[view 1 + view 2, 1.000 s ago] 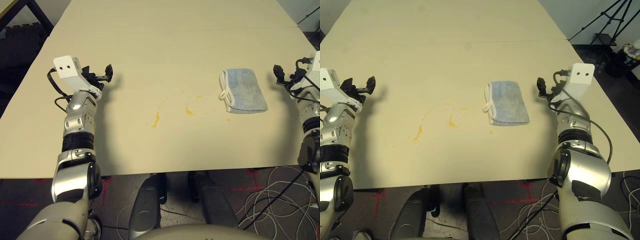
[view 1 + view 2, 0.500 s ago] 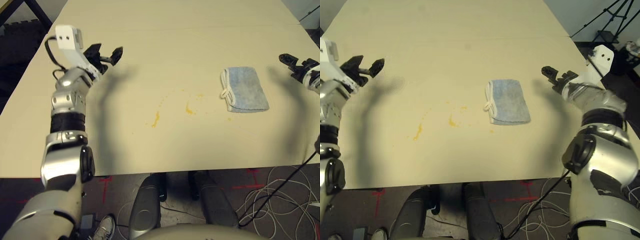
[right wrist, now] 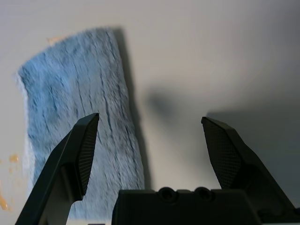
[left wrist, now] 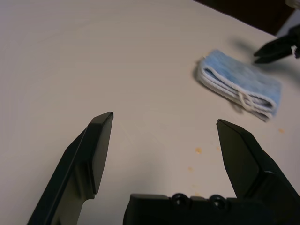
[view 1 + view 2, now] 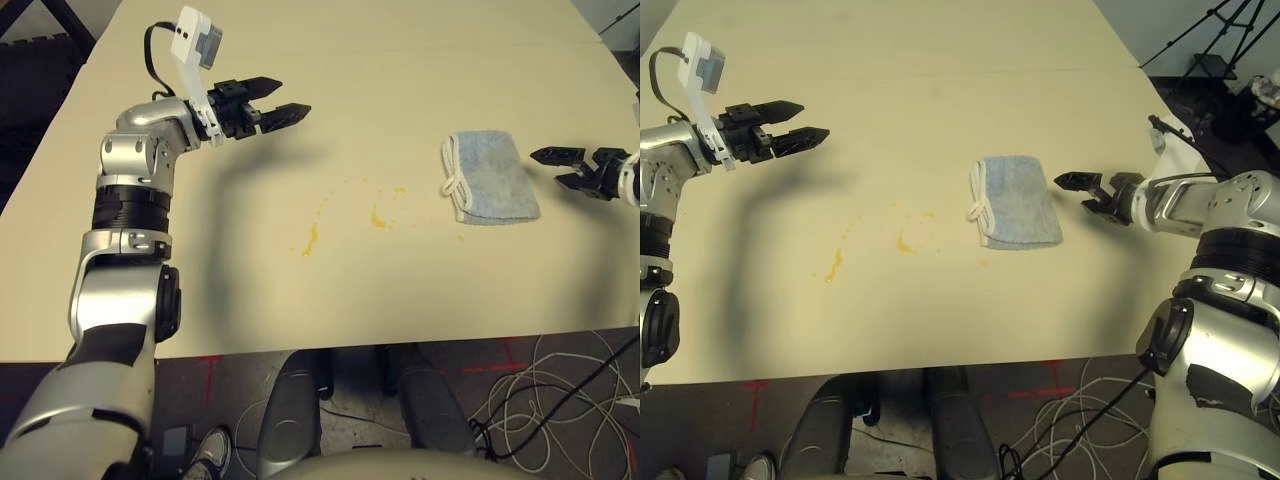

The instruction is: Wipe the water off the table with a rag.

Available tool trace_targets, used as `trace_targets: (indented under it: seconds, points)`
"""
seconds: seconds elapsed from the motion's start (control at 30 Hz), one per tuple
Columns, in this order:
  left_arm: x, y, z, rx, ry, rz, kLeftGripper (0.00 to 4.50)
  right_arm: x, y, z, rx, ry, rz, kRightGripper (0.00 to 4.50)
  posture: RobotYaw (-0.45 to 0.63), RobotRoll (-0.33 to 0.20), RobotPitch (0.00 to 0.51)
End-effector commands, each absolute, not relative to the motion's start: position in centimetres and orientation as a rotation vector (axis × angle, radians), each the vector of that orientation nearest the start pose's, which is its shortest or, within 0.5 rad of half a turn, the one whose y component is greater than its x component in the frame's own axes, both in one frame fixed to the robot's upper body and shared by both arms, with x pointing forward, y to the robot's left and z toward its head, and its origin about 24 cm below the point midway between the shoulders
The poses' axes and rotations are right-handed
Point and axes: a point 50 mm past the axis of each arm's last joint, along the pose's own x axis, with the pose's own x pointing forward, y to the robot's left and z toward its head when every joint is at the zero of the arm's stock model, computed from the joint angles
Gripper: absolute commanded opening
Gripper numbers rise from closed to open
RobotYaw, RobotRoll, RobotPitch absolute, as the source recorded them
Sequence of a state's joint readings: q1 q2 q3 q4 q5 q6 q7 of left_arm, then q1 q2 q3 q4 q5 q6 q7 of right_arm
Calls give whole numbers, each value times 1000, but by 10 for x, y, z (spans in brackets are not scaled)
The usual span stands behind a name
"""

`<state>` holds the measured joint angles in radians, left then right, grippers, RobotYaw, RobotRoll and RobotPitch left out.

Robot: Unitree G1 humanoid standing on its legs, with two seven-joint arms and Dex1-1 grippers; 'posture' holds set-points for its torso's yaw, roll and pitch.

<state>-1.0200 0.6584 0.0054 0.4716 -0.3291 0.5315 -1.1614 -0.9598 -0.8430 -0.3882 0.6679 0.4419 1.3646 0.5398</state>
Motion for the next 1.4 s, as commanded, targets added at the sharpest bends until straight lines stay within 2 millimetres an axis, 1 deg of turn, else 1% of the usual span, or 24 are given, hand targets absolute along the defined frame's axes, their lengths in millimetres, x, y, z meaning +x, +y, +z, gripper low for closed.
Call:
trace_targets:
  seconds: [0.03, 0.17, 0.23, 0.47, 0.63, 0.73, 0.8, 0.97, 1.07, 1.2, 1.33, 1.37, 1.4]
  points:
    - [343, 203, 258, 302, 155, -1082, 4500, 309, -327, 207, 550, 660, 179, 4484, -94, 0, 294]
    - [326, 203, 272, 328, 201, -1130, 4500, 302, -323, 203, 586, 704, 221, 4484, -88, 0, 293]
    - [317, 205, 274, 339, 242, -1146, 4500, 300, -321, 200, 605, 716, 238, 4484, -86, 0, 293]
    - [300, 209, 266, 315, 358, -1162, 4500, 299, -312, 184, 696, 741, 283, 4484, -74, 0, 298]
    - [296, 204, 255, 264, 376, -1173, 4500, 300, -300, 173, 743, 773, 332, 4484, -71, 0, 304]
    - [293, 203, 235, 215, 419, -1180, 4500, 301, -295, 163, 759, 791, 341, 4484, -72, 0, 307]
    - [291, 202, 229, 197, 429, -1171, 4500, 300, -289, 157, 764, 811, 363, 4484, -71, 0, 308]
    - [289, 199, 227, 185, 425, -1173, 4500, 302, -279, 150, 762, 837, 393, 4484, -70, 0, 308]
    - [290, 197, 229, 187, 415, -1170, 4500, 306, -269, 147, 757, 848, 415, 4484, -68, 0, 307]
    - [291, 195, 230, 192, 405, -1170, 4500, 313, -257, 151, 752, 839, 450, 4484, -68, 0, 305]
    - [292, 193, 231, 192, 399, -1173, 4500, 316, -252, 152, 752, 839, 453, 4484, -68, 0, 306]
    - [292, 192, 231, 193, 397, -1174, 4500, 317, -251, 152, 753, 840, 453, 4145, -68, 0, 306]
    - [292, 192, 231, 192, 396, -1175, 4500, 317, -250, 151, 755, 843, 461, 3953, -69, 0, 307]
